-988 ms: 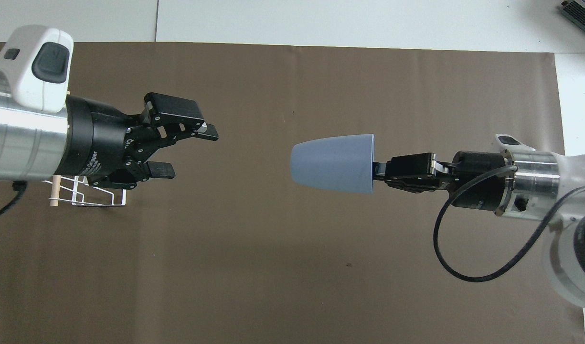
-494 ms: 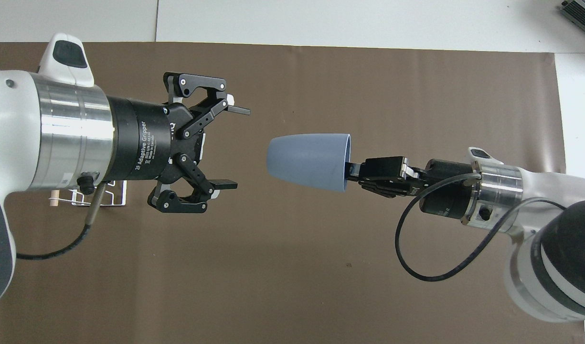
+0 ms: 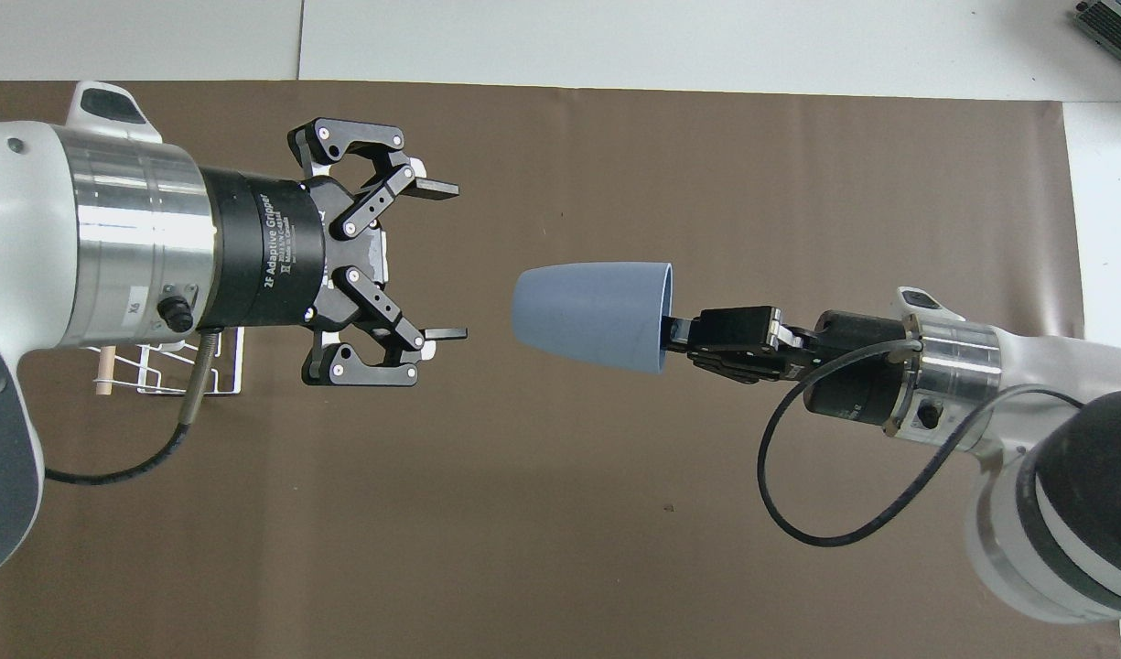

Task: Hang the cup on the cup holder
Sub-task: 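Close the left gripper on the cup while the right gripper holds it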

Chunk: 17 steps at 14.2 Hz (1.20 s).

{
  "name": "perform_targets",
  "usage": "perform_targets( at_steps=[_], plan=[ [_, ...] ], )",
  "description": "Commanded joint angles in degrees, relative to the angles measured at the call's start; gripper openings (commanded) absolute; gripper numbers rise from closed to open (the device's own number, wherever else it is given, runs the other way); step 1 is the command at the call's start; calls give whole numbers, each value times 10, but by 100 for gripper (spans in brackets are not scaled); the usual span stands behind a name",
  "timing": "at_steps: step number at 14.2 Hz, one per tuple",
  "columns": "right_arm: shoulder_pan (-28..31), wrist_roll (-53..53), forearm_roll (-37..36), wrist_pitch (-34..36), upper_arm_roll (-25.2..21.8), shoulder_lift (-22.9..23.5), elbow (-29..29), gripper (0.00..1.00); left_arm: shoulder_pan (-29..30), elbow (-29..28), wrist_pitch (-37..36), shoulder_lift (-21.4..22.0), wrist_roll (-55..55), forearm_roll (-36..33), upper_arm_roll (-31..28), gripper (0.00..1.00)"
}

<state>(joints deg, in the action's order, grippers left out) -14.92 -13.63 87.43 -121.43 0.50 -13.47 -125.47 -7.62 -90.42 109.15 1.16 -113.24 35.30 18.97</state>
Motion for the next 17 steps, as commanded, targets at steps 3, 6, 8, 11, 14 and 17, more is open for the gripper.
perform_targets(
  at_steps=[3,6,8,11,14,17],
  plan=[
    [1,-20,23,-10,2,-16,-16,0,-20,-26,11,2,-30,8,-6,100],
    [1,-19,23,-11,2,-16,-16,0,-31,-49,31,9,-40,8,-6,100],
    [1,-19,23,-11,2,-16,-16,0,-35,-49,39,9,-37,8,-5,100],
    [1,-19,23,-11,2,-16,-16,0,-52,-49,63,9,-52,8,-5,100],
    [1,-18,23,-11,2,-16,-16,0,-54,-56,83,9,-84,6,-4,69],
    [1,-18,24,-11,2,-16,-16,0,-63,-62,113,9,-122,3,-3,21]
  ],
)
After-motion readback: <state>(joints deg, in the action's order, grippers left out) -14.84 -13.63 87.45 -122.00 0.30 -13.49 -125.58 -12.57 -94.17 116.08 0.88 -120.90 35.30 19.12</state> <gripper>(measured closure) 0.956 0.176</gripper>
